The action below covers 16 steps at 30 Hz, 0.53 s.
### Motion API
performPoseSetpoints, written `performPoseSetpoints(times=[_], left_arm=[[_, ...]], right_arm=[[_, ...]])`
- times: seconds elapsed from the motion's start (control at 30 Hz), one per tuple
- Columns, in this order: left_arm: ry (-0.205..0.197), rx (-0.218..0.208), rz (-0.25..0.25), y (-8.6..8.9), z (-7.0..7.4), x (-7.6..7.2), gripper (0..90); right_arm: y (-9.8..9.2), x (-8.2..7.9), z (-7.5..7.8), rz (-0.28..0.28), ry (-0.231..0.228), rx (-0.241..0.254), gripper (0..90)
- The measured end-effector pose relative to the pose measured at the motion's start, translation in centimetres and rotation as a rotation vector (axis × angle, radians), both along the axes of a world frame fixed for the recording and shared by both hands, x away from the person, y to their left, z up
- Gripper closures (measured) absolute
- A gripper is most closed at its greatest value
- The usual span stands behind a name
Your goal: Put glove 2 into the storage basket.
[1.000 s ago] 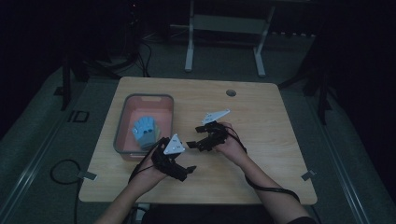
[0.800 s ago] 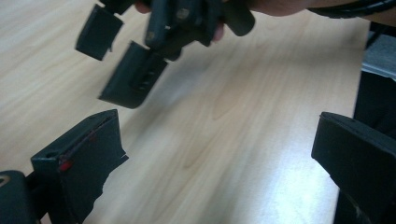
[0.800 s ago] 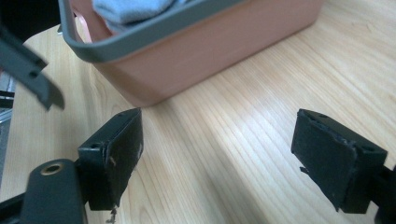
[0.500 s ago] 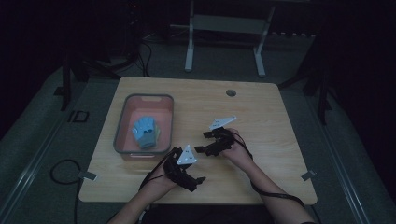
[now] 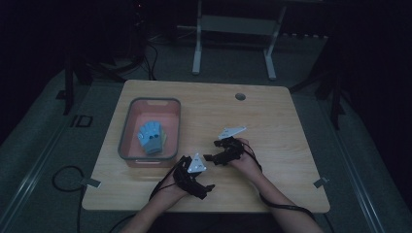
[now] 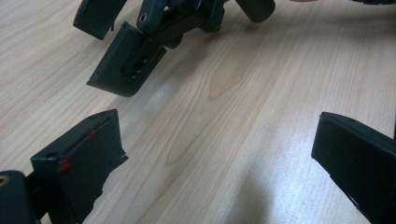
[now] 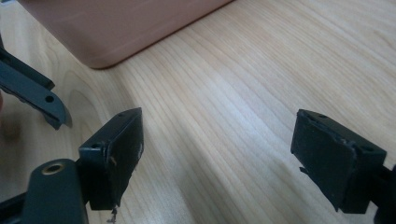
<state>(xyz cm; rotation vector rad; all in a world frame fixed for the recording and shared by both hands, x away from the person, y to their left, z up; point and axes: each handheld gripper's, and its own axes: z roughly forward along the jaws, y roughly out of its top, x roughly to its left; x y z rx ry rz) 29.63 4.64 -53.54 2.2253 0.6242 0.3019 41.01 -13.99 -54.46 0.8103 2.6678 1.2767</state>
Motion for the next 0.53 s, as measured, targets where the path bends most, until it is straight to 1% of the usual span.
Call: performPoseSetpoints(times=[0.13, 0.2, 0.3, 0.4, 0.53], left_arm=[[-0.015, 0.001, 0.001, -0.09, -0.46, -0.08, 1.9], [-0.012, 0.000, -0.005, -0.14, -0.69, -0.10, 1.9], [-0.012, 0.010, -0.017, -0.22, -0.95, -0.14, 1.9], [-0.009, 0.014, -0.018, -0.29, -1.09, -0.20, 1.9], [-0.006, -0.011, -0.015, -0.22, -1.03, -0.23, 1.9]], right_arm=[[0.04, -0.14, -0.63, -0.002, 0.005, -0.001, 15.2], [0.04, -0.15, -0.74, -0.002, 0.001, -0.002, 15.1], [0.05, -0.19, -0.90, -0.005, -0.001, -0.005, 15.1], [0.02, -0.22, -0.86, -0.006, -0.007, 0.008, 15.1], [0.08, -0.28, -1.02, -0.006, -0.011, -0.004, 15.1]])
